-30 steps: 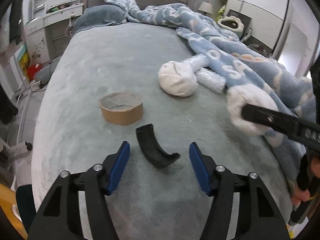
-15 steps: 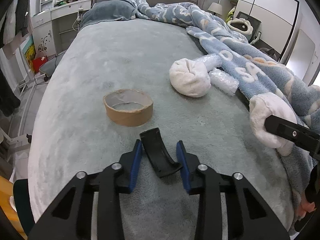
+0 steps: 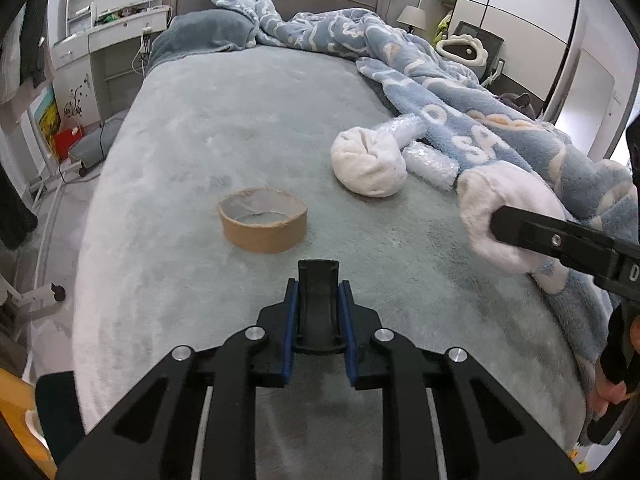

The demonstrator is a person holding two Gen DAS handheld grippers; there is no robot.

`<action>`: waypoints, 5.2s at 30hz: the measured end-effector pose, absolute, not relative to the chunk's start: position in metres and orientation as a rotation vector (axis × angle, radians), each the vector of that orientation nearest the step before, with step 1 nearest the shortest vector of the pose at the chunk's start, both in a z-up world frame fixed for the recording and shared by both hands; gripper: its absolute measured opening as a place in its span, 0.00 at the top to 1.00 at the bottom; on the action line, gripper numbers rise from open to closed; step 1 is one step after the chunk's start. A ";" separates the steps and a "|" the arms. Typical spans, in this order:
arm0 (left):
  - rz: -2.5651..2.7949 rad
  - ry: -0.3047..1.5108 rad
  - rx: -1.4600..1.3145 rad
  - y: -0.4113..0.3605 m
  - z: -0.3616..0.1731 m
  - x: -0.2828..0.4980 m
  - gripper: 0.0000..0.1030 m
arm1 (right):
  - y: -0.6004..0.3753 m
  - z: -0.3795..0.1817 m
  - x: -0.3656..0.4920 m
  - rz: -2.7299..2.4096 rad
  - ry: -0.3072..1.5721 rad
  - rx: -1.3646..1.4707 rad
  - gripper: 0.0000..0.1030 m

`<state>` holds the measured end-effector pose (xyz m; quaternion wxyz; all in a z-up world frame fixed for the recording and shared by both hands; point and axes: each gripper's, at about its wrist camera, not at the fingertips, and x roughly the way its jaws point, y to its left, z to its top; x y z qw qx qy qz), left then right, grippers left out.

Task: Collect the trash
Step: 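Grasp the black curved clip with the left tool while the right tool holds the towel, then carry the black clip and white towel from the bed over the green bin, then open the left tool to drop the clip while the right tool releases the towel, then move both open tools back over the bed toward the tape roll and towel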

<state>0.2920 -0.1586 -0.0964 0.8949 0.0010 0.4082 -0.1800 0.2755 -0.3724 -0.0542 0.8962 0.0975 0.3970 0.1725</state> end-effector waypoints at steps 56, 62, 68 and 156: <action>-0.152 1.194 -0.075 0.115 -0.164 0.252 0.79 | -0.043 -0.062 0.301 0.745 0.858 0.031 0.62; -0.144 1.296 -0.106 0.138 -0.187 0.244 0.79 | -0.019 -0.074 0.297 0.769 0.883 -0.001 0.62; -0.147 1.399 -0.141 0.153 -0.210 0.234 0.79 | 0.001 -0.085 0.295 0.792 0.911 -0.033 0.62; -0.012 0.559 -0.161 0.183 0.012 0.220 0.38 | 0.035 -0.135 0.259 0.829 1.135 -0.236 0.16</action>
